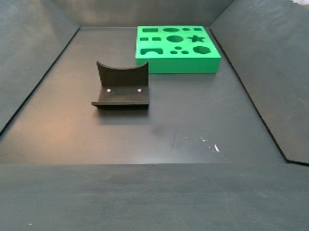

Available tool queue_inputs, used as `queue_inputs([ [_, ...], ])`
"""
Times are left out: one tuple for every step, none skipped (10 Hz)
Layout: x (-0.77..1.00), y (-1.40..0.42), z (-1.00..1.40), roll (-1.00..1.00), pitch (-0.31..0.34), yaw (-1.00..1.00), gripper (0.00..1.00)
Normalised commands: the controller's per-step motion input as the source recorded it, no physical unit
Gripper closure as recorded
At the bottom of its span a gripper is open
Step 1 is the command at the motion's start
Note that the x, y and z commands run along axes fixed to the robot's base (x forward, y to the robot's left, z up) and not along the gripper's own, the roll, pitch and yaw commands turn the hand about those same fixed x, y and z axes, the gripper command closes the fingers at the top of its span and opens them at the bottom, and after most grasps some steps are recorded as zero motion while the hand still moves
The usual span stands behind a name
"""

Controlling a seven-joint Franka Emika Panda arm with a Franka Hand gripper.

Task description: Insert the double-square object.

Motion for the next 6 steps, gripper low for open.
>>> queue_inputs([
  [0.15,0.00,-0.89,0.05,-0.153,0.03,1.00],
  [0.25,0.27,-0.80,0.19,-0.077,0.22,1.00],
  [0.19,0.39,-0.65,0.29,-0.036,0.20,1.00],
  [0.13,0.41,-0.63,0.32,-0.017,0.20,1.00],
  [0.03,0.39,-0.62,0.33,-0.007,0.28,1.00],
  [0.00,0.18,-0.71,0.30,-0.021,0.27,1.00],
])
